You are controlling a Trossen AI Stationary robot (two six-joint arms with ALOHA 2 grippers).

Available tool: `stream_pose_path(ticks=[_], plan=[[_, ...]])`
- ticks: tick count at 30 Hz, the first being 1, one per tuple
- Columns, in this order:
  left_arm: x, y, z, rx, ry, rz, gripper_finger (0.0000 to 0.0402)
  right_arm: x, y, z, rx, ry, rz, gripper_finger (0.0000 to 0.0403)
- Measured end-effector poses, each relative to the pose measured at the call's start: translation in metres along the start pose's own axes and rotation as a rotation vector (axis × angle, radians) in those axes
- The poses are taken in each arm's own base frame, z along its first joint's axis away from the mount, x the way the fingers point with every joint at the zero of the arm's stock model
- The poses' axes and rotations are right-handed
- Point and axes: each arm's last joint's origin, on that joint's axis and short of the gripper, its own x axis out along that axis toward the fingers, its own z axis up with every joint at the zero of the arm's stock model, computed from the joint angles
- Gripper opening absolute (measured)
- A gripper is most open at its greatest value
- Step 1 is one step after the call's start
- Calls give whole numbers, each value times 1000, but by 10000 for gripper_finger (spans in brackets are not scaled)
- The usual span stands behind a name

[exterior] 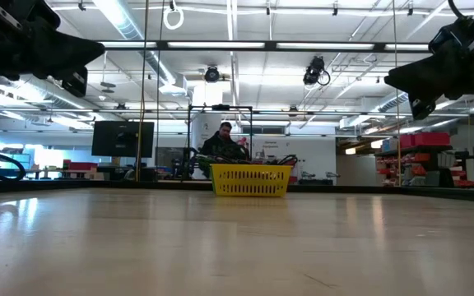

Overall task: Pick & Place USB Port
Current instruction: Return to Home Position

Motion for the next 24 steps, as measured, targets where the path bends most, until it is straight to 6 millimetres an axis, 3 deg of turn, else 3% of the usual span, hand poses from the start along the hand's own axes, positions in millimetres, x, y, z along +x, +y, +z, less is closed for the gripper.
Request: stream_pose_path(ticks=[7,17,24], plan=[[0,2,-5,84,49,11,12,0,0,0,0,0,0,63],[-1,-2,-10,225,110,-135,12,0,0,0,0,0,0,63],[0,-1,-9,217,94,-96,12,0,0,0,0,0,0,63]])
